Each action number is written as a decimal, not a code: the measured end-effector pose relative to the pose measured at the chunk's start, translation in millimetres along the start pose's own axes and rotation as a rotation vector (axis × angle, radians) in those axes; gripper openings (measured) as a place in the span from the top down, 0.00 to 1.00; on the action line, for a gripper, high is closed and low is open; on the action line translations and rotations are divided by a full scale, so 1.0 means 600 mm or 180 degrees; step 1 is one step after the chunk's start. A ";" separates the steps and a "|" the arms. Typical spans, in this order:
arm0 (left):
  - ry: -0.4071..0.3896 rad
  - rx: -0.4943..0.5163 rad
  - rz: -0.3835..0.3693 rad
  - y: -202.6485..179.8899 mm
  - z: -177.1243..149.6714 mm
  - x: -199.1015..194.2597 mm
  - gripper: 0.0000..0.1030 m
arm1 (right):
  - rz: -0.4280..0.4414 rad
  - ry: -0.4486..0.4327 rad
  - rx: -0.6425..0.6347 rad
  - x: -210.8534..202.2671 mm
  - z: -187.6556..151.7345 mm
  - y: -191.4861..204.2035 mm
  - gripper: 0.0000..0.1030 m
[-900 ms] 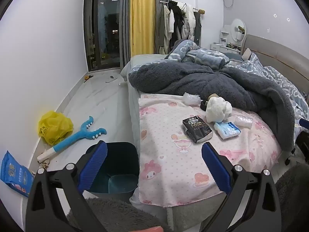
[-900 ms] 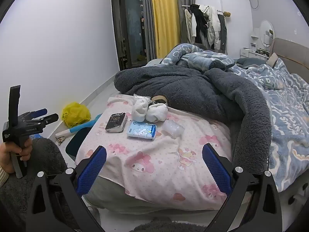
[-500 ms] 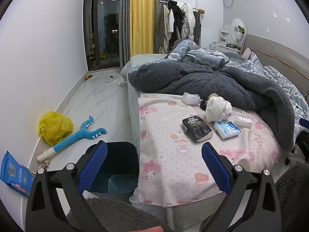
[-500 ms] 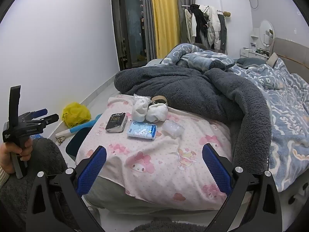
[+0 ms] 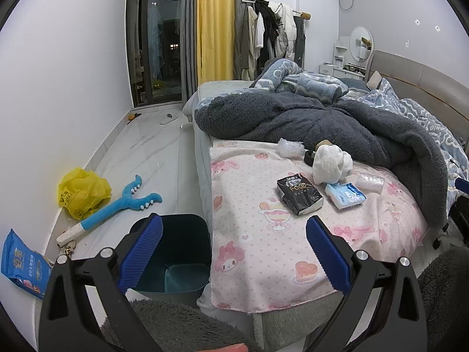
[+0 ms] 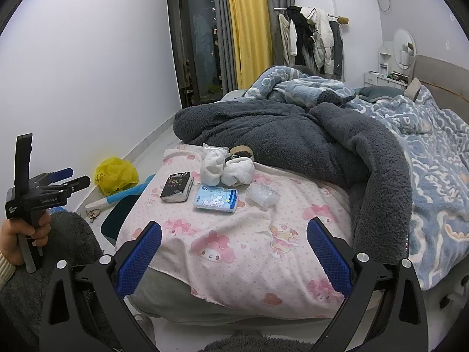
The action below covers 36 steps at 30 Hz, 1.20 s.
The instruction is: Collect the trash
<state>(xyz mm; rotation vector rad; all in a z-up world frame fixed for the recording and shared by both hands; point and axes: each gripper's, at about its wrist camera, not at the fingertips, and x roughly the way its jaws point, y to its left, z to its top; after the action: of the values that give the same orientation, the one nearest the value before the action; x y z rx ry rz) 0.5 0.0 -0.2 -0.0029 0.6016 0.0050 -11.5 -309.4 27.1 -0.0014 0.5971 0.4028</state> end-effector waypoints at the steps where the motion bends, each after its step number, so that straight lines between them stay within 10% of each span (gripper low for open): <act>1: 0.0001 0.0001 0.0000 0.000 0.000 0.000 0.03 | 0.0001 0.0000 0.0002 -0.001 0.001 -0.001 0.03; 36: 0.0026 -0.0003 0.0001 0.000 -0.005 0.005 0.03 | 0.0007 0.0007 0.0016 -0.001 0.000 -0.002 0.03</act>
<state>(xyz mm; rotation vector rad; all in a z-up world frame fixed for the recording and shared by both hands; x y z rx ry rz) 1.6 -0.1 -4.4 -0.0039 0.6098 0.0054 -11.2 -310.9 27.0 0.0038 0.6003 0.4036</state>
